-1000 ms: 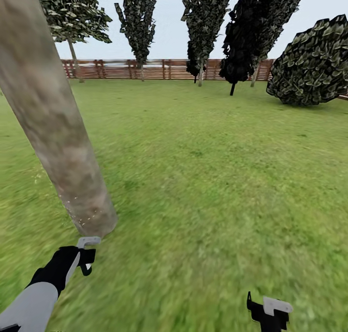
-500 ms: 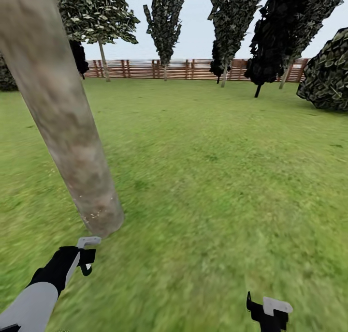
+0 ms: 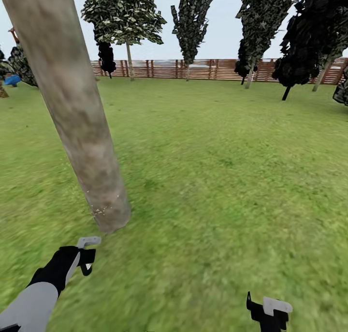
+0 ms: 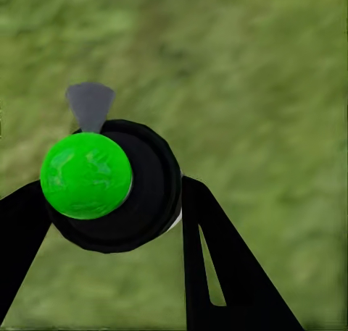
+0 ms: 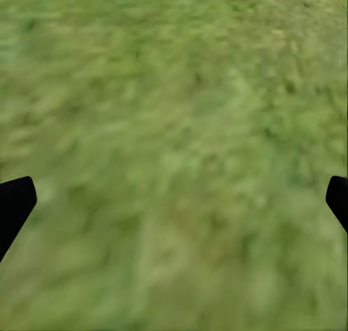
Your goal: In the garden, pick up the pesticide atomizer on the floor and spray pesticide onto both trees until each tree trunk is fully covered.
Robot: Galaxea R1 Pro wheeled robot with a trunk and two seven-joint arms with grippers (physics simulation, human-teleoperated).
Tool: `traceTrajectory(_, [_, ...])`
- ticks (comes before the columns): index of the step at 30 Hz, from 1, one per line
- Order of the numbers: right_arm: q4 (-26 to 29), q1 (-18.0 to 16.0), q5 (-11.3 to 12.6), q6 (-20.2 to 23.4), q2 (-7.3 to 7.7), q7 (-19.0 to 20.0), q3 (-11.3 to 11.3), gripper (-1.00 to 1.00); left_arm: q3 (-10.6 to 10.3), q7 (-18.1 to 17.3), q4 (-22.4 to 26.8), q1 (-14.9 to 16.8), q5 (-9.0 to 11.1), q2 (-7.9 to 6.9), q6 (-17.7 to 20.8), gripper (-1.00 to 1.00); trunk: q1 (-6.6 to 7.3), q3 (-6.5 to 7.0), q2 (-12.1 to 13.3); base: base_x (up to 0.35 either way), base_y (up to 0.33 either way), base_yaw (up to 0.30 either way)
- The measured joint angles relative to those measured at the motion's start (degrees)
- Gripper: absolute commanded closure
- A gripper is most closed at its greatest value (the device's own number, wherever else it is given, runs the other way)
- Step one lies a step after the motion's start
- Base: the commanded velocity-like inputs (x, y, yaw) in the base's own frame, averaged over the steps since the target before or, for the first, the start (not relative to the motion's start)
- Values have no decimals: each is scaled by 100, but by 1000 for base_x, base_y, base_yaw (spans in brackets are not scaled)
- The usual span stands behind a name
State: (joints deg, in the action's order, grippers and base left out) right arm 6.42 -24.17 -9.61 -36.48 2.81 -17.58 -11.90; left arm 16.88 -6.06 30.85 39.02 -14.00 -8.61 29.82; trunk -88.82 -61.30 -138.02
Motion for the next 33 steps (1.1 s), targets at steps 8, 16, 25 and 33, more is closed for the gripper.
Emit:
traceTrajectory(8, [6, 0, 3, 0, 1, 0, -4, -100, 0, 0, 3, 0, -4, 0, 6, 100, 0, 0, 0, 10, -271, 275])
traceTrajectory(16, [9, 0, 4, -6, 17, 0, -6, -100, -43, -102, 219, 95, -5, 14, 73, 100, 0, 0, 0, -33, -72, 68])
traceTrajectory(25, [10, 0, 3, -3, 26, -8, -5, -100, -874, -894, 261, 1000, -80, 187, 636, 100, 1, 1, 0, 0, 0, 0])
traceTrajectory(33, [9, 0, 3, -3, 26, -6, -6, -100, -903, -1134, 271, 1160, -77, -779, 824, 100, 0, 0, 0, 0, 0, 0])
